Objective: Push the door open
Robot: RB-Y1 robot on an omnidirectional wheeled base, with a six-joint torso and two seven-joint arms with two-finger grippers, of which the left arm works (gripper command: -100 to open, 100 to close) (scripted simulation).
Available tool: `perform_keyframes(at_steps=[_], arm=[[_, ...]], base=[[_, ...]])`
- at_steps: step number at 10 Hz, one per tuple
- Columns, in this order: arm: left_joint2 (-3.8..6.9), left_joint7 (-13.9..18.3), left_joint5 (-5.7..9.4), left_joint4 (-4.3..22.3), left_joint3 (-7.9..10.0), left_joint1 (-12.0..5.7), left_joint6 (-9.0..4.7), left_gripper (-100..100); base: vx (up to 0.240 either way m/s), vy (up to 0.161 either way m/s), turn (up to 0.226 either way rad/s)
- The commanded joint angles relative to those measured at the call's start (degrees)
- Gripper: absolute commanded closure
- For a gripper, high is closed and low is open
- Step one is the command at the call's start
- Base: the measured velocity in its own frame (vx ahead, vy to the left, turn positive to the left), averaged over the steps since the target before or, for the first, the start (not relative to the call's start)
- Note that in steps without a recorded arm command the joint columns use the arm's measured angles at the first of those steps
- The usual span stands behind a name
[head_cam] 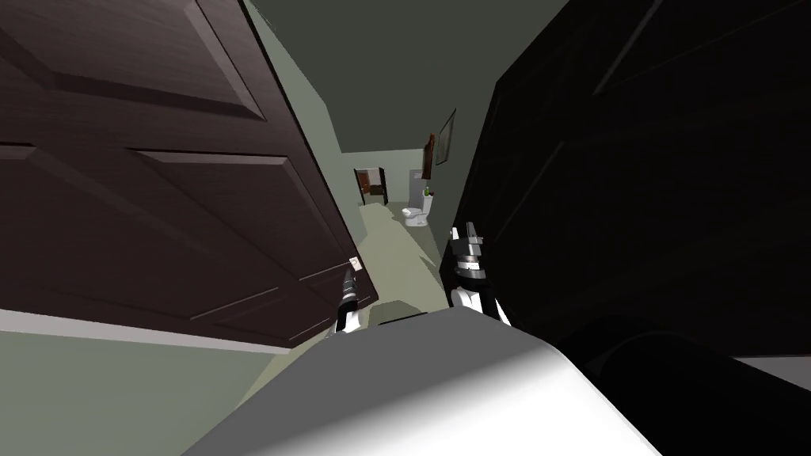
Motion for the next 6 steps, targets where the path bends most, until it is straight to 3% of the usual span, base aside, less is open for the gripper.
perform_keyframes(at_steps=[1,5,6], arm=[[0.05,-0.1,0.08,-0.2,0.16,0.25,-0.31,-100],[-0.35,-0.3,0.3,0.1,0.59,0.78,-1.71,-100],[-0.29,-0.3,0.25,-0.3,0.51,0.88,-1.33,-100]], base=[[0.231,0.059,-0.037],[0.226,0.078,-0.04],[0.101,0.033,-0.003]])
